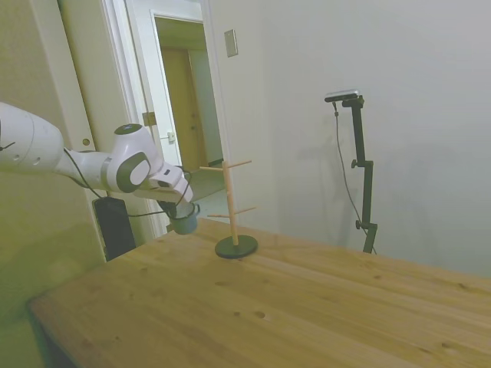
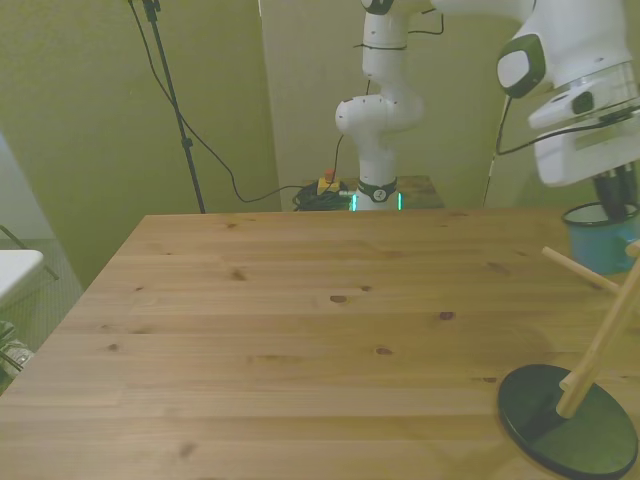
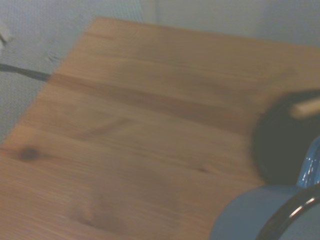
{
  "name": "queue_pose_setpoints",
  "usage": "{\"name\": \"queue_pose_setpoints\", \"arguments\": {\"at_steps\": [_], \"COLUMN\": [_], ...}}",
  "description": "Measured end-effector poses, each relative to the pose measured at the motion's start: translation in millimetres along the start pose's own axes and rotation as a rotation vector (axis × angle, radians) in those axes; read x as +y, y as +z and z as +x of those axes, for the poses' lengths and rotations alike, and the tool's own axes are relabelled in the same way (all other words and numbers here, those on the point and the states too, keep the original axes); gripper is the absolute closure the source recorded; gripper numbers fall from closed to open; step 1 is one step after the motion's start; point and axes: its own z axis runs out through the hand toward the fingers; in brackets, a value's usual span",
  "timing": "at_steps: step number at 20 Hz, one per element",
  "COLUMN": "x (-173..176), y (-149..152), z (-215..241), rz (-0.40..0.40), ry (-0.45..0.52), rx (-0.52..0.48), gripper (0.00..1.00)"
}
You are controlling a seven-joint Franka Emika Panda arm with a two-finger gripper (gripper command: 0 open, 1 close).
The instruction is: Unload the mug
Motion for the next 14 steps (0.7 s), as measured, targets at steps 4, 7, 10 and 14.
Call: {"name": "queue_pose_setpoints", "arguments": {"at_steps": [4,7,10,14], "x": [56,97,139,191], "y": [-6,-12,-13,-5], "z": [47,76,101,131], "rz": [-0.117,-0.199,-0.277,-0.356], "ry": [0.077,0.123,0.175,0.237], "rx": [0.014,0.047,0.086,0.113], "gripper": [1.0,1.0,1.0,1.0]}}
